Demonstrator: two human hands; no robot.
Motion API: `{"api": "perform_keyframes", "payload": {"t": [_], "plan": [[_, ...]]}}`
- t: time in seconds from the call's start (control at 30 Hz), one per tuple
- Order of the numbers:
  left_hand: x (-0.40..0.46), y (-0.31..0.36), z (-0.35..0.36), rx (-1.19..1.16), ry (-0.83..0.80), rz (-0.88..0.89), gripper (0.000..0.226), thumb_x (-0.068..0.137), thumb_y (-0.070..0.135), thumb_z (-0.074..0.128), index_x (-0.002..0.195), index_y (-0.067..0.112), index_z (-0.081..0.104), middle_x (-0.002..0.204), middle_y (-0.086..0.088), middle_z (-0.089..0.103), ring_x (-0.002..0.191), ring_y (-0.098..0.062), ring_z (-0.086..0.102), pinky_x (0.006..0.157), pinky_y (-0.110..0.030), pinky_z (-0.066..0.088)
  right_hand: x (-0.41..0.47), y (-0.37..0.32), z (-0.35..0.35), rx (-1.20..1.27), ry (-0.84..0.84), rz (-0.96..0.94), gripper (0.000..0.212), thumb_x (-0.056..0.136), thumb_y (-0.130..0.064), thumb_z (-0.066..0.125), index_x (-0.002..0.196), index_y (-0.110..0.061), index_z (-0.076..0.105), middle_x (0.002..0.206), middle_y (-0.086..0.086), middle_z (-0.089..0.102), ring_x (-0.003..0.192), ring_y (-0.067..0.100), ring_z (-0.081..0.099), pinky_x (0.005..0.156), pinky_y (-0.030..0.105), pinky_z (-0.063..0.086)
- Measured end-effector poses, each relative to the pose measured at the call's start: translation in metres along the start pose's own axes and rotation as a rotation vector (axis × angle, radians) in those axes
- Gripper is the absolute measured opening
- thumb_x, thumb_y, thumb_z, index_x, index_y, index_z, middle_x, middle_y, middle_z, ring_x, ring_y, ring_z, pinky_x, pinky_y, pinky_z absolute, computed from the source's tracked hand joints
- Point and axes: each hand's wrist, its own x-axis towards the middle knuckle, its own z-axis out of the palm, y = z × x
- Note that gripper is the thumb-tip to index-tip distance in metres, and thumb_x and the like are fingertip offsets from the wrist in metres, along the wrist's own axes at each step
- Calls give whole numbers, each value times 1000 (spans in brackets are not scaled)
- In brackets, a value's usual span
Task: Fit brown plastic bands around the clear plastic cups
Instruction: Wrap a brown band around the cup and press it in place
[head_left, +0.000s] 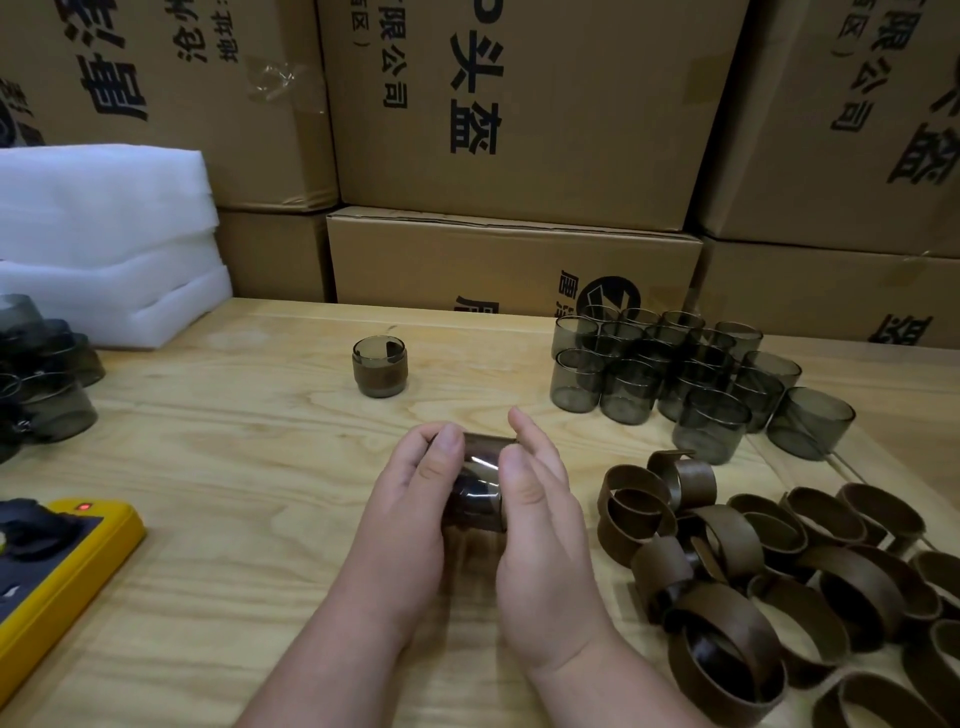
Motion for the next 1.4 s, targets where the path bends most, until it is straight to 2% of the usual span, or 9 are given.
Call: {"api": "perform_keyframes", "payload": {"t": [0.17,0.23,0.33,0.43,0.7,0.9,1.03,1.2,1.4], "plan": [[-1,5,0,2,41,0,68,83,68,53,106,5,64,102,-28,69,90,-46,63,86,-58,52,7,6,-4,58,121,43,54,69,-69,63,105,-29,55,132,3,62,98,20,66,87,43,56],[-4,7,2,34,2,0,73,83,66,53,107,-2,61,106,-34,64,101,-52,62,92,-64,49,7,5,-4,55,98,27,63,71,-69,63,117,-28,52,116,-3,68,91,10,68,79,31,56],[-4,2,3,89,-79,-2,54,77,64,57,93,13,66,87,-7,74,85,-24,70,79,-36,58,5,5,-5,-4,78,-59,57,78,-66,57,119,-27,53,103,-27,70,90,-6,67,76,14,52],[-6,6,5,65,-152,-42,29,74,63,60,71,34,65,71,13,64,67,-2,59,62,-16,49,4,6,-4,4,94,-64,45,82,-64,56,98,-23,65,92,-5,74,85,11,69,73,28,56],[-10,13,4,-64,-273,-48,53,73,50,64,81,-1,51,68,-6,53,60,-11,49,54,-19,43,5,7,-7,67,232,2,48,75,-53,57,73,-6,60,71,23,60,71,27,58,71,55,51],[-8,9,1,-82,-253,-90,66,79,50,61,95,-14,56,97,-13,78,85,-26,69,70,-27,56,11,11,-10,37,358,41,45,87,-50,46,63,-15,65,63,4,66,65,13,62,63,23,49],[-2,4,2,-150,48,-100,50,87,61,52,88,19,80,79,-12,74,68,-20,69,60,-27,55,12,10,-9,54,376,128,34,89,-44,43,73,-27,67,72,1,68,64,15,61,59,32,46],[4,2,-3,-171,184,-78,61,65,62,73,111,26,55,95,-4,74,74,-18,62,66,-31,48,8,10,-5,-147,361,36,13,92,-33,54,98,-39,64,105,-12,65,78,6,60,73,21,47],[3,-2,-3,-61,223,-37,74,54,46,86,116,46,46,107,4,78,95,-18,76,88,-38,54,11,13,-9,-334,342,208,70,97,-26,56,158,-39,23,162,-25,10,127,-2,47,95,20,46]]}}
